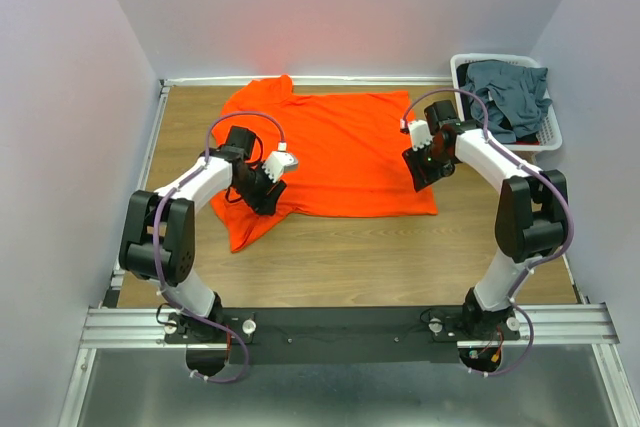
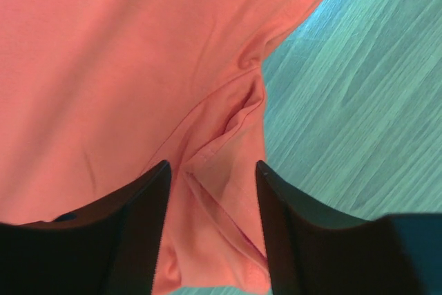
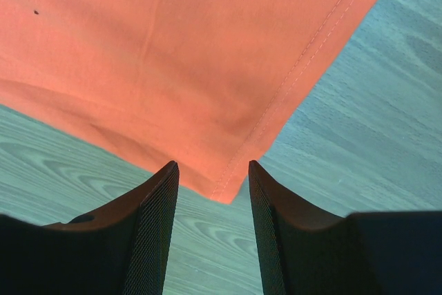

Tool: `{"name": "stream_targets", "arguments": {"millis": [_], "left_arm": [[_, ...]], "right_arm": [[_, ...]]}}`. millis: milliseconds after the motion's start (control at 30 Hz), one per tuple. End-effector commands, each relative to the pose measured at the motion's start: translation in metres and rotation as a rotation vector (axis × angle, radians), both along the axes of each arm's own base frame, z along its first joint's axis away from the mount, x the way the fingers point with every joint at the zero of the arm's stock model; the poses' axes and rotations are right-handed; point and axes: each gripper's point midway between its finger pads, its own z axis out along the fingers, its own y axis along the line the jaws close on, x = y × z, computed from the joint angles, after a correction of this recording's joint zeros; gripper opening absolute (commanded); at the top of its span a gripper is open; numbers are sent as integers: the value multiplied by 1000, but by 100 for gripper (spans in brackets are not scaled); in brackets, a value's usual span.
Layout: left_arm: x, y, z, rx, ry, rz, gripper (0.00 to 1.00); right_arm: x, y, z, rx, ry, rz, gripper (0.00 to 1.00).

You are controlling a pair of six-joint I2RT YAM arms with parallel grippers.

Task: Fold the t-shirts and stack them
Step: Flatten the tshirt out

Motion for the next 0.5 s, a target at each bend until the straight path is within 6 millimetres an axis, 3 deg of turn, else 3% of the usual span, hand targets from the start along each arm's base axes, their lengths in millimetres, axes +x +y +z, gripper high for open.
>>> {"name": "stream_targets", "arguments": {"millis": [0, 333, 467], "left_arm": [[-4, -8, -5, -16, 16, -11, 55], [-13, -14, 12, -5, -7, -68, 8], [-27, -21, 16, 15, -4, -128, 0]], "right_arm": [[-8, -4, 0, -25, 15, -1, 53], [-7, -5, 0, -35, 10, -1, 52], [-8, -7, 1, -41, 8, 3, 52]]}}
